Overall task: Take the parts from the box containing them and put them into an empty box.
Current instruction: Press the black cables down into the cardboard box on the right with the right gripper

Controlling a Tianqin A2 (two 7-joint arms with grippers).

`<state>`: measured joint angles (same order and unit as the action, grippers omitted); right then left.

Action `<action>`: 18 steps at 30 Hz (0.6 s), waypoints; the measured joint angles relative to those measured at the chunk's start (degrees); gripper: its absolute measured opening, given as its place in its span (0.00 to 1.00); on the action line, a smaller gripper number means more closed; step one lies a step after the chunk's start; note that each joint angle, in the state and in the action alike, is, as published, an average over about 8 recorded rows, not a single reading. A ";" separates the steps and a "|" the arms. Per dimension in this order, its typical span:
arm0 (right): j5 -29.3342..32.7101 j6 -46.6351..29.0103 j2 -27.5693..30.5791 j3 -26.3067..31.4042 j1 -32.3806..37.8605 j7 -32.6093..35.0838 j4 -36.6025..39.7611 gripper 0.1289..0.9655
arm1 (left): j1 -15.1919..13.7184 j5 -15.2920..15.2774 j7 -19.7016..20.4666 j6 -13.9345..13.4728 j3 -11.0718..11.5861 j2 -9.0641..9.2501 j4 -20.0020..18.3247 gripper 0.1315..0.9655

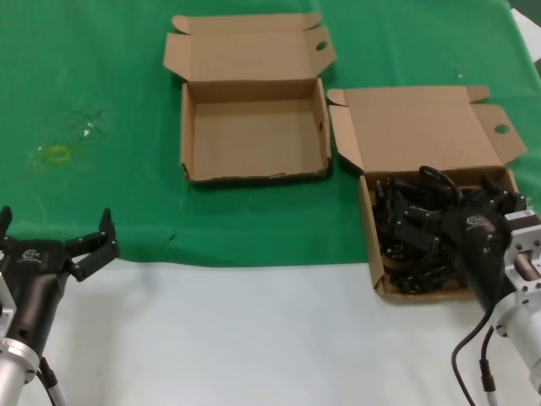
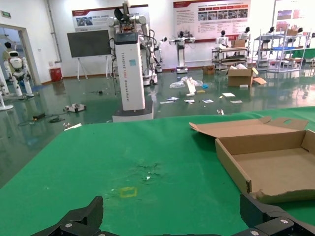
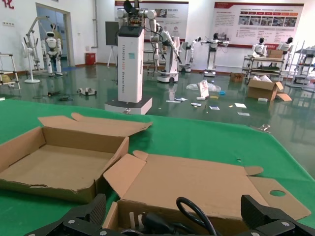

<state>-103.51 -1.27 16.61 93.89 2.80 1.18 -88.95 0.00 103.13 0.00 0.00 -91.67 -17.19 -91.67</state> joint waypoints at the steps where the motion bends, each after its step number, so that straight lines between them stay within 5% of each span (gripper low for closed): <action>1: 0.00 0.00 0.00 0.00 0.00 0.00 0.00 1.00 | 0.00 0.00 0.00 0.00 0.00 0.00 0.00 1.00; 18: 0.00 0.00 0.00 0.00 0.00 0.00 0.00 1.00 | 0.00 0.00 0.00 0.00 0.00 0.00 0.00 1.00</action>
<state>-103.51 -1.27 16.61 93.89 2.80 1.18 -88.95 0.00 103.13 0.00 0.00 -91.67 -17.19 -91.67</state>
